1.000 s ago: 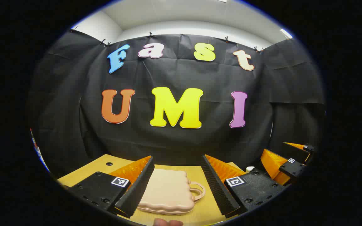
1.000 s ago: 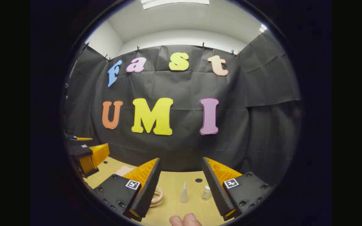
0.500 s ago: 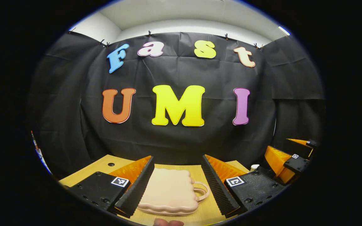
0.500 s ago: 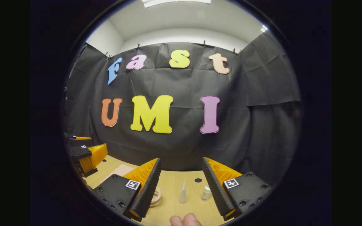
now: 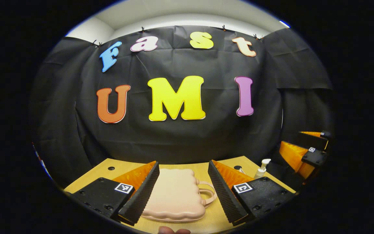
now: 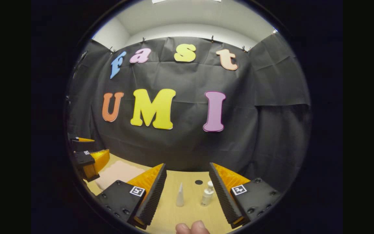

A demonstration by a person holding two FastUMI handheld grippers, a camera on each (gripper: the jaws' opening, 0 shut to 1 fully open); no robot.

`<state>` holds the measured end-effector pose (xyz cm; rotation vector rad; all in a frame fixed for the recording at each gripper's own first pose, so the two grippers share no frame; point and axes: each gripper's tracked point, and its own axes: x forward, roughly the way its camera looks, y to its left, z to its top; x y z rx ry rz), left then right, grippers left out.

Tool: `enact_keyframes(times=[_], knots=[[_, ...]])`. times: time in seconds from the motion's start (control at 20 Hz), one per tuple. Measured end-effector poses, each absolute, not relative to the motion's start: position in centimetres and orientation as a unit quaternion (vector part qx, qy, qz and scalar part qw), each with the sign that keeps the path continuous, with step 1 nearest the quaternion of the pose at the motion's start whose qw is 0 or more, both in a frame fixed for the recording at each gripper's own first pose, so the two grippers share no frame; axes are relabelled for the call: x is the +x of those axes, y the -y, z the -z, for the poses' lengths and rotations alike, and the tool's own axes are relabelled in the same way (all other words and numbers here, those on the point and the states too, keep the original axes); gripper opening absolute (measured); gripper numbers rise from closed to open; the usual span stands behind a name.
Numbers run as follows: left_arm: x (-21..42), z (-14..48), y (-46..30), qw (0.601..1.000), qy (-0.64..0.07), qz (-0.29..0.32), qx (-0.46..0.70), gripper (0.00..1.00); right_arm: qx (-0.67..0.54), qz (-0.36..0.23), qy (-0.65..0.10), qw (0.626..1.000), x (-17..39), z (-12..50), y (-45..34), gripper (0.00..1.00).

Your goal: First open the suitcase, pack the skin care products into it, and then close the suitcase.

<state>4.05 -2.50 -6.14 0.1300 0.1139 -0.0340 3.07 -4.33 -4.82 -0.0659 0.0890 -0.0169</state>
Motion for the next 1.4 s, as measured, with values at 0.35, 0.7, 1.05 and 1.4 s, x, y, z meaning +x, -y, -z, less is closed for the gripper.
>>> enact_keyframes(times=[0.35, 0.7, 1.05, 1.4], knots=[[6.8, 14.4, 7.2, 0.968, -0.128, 0.065, 0.207, 1.0, -0.05, 0.046, -0.085, 0.994, 4.1, 9.2, 10.5, 0.78], [8.9, 21.3, 9.5, 0.894, -0.166, 0.1, 0.403, 0.97, -0.06, 0.11, -0.115, 0.985, 3.9, 12.4, 17.6, 0.75], [11.0, 26.9, 7.7, 0.82, -0.248, 0.083, 0.508, 0.9, -0.035, 0.163, -0.138, 0.976, 2.2, 14.7, 22.4, 0.78], [12.6, 28.5, 6.6, 0.787, -0.306, 0.058, 0.532, 0.64, -0.028, 0.15, -0.141, 0.978, 1.4, 15.9, 22.0, 0.78]])
